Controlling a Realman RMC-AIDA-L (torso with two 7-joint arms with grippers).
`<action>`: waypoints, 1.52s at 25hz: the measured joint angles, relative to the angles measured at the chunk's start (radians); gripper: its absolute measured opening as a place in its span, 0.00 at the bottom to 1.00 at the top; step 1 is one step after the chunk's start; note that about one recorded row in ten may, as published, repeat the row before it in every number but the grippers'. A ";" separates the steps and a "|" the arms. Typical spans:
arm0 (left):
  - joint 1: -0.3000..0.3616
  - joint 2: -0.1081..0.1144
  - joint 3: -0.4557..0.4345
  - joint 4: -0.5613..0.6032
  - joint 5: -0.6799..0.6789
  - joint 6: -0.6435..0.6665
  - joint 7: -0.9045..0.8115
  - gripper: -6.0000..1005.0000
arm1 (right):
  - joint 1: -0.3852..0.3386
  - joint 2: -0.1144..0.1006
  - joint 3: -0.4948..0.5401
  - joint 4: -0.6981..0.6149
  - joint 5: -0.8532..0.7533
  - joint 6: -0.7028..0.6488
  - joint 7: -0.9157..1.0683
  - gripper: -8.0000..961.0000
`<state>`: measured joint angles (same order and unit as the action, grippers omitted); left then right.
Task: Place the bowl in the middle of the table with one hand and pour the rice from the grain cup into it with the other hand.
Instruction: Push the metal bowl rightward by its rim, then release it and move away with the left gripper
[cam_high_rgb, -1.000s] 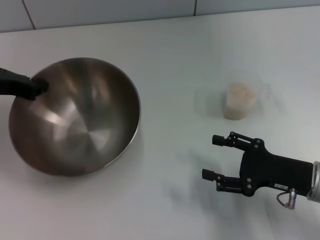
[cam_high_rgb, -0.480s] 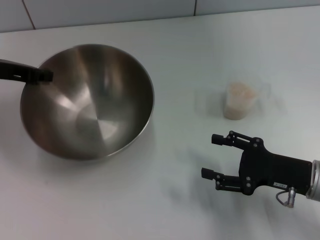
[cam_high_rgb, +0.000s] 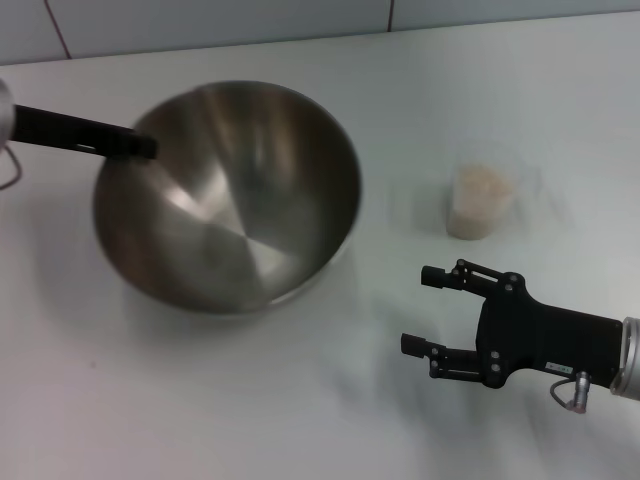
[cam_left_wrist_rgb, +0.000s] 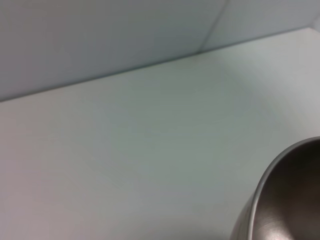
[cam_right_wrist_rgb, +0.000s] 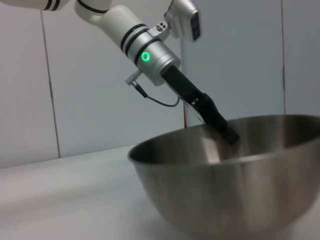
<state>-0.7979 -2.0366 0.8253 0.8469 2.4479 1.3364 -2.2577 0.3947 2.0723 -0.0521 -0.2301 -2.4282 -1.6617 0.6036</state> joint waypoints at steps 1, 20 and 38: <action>-0.006 -0.011 0.007 -0.001 0.008 -0.006 -0.001 0.04 | 0.000 0.000 0.000 0.000 0.000 0.000 0.000 0.85; -0.043 -0.028 0.083 -0.079 0.027 -0.117 0.013 0.05 | 0.002 0.000 0.000 -0.002 0.000 -0.001 0.001 0.85; -0.049 -0.029 0.078 -0.056 0.000 -0.089 0.072 0.18 | 0.003 0.000 0.000 -0.001 0.000 0.006 0.001 0.85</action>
<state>-0.8466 -2.0655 0.9032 0.7910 2.4475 1.2474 -2.1855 0.3974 2.0724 -0.0522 -0.2316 -2.4284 -1.6555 0.6042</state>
